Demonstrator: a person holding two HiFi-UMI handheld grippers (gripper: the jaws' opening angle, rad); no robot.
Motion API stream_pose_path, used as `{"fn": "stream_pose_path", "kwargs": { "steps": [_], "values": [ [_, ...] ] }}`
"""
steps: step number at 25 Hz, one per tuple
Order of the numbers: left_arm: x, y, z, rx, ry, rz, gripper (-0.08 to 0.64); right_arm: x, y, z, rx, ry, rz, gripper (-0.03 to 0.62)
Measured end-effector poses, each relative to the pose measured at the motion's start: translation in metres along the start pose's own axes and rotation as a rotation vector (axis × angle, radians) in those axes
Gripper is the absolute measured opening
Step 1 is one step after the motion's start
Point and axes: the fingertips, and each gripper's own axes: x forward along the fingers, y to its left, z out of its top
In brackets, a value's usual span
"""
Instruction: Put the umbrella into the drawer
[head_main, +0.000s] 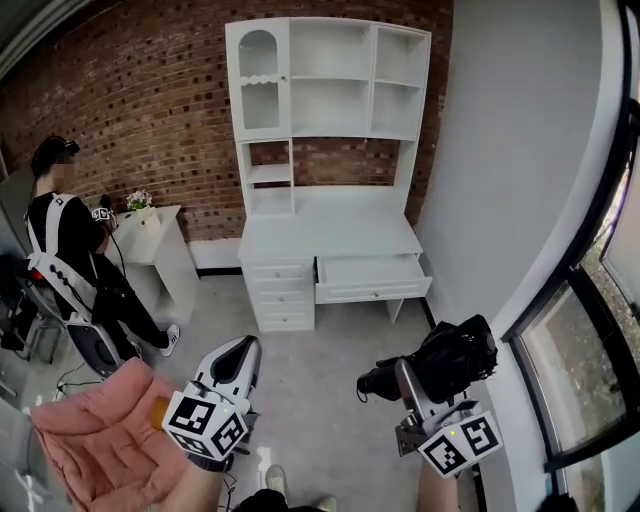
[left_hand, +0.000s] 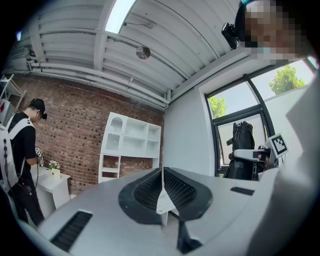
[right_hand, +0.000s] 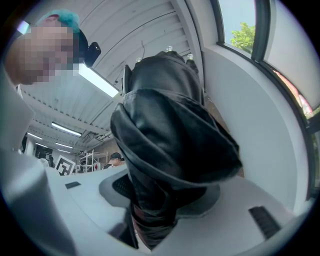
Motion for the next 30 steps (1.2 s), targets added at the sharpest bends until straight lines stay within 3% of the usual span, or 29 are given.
{"fn": "stream_pose_path", "kwargs": {
  "steps": [5,13,21,30],
  "values": [
    [0.023,0.021,-0.007,0.01,-0.005,-0.02,0.017,0.03,-0.006,-0.013,0.003,0.016,-0.018,0.202],
    [0.092,0.104,-0.008,0.031,-0.032,-0.078,0.017,0.125,-0.004,-0.04,-0.028,0.028,-0.064,0.202],
    [0.165,0.169,-0.014,-0.015,-0.01,-0.173,0.017,0.209,-0.013,-0.055,-0.011,0.03,-0.139,0.202],
    [0.219,0.202,-0.029,-0.03,0.006,-0.17,0.017,0.271,-0.038,-0.074,0.009,0.051,-0.147,0.202]
  ]
}}
